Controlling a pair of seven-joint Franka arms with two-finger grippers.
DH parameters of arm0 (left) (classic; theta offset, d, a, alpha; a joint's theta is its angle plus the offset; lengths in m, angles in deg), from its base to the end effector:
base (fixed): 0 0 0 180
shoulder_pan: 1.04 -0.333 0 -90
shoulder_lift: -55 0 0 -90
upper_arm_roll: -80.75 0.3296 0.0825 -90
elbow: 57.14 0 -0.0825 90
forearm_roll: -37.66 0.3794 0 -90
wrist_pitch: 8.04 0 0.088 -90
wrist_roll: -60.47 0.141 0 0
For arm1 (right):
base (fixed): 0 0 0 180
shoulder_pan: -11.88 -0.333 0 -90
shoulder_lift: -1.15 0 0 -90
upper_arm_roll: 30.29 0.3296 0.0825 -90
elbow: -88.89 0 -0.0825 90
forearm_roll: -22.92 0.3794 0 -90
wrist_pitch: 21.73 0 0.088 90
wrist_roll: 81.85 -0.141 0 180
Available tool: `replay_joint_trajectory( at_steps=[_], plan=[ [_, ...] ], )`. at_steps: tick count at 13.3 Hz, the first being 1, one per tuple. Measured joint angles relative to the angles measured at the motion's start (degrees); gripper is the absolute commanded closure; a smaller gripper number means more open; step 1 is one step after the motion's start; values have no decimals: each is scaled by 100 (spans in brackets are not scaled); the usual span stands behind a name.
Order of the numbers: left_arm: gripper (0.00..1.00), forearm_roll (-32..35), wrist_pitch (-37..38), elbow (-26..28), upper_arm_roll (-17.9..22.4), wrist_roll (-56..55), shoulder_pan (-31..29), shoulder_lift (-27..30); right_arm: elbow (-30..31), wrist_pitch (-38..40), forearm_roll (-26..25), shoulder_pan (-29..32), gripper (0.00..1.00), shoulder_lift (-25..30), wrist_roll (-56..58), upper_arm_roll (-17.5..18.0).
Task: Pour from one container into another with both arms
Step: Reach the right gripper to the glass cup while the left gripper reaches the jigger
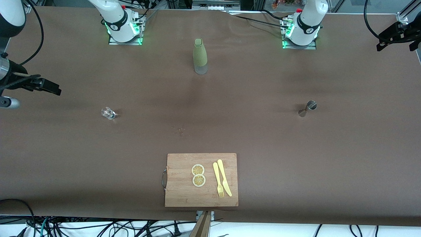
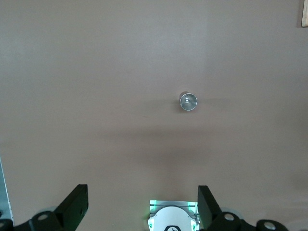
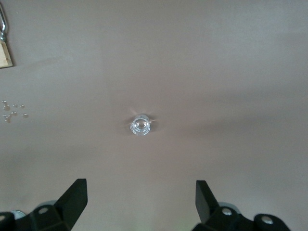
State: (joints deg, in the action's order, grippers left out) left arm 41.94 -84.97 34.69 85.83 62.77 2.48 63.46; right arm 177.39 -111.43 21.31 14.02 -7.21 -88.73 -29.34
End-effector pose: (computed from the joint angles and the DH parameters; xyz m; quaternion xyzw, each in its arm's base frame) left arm 0.4716 0.0282 0.6469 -0.9979 0.0009 0.0574 0.0284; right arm 0.5856 -0.0167 0.5329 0.9955 -0.0694 -0.0617 0.0159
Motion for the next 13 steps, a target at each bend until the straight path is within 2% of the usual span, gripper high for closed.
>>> replay_joint_trajectory(
  at_steps=[7,11,13],
  plan=[
    [0,-12,-51,17,2,0,-1,1,0,14,6,40,0,-232,61,-2],
    [0,-12,-526,396,17,0,-10,-3,24,58,1,209,0,-259,1458,-48],
    [0,-12,-780,654,22,0,-33,-7,192,-124,6,300,0,-277,2283,-214]
  ],
)
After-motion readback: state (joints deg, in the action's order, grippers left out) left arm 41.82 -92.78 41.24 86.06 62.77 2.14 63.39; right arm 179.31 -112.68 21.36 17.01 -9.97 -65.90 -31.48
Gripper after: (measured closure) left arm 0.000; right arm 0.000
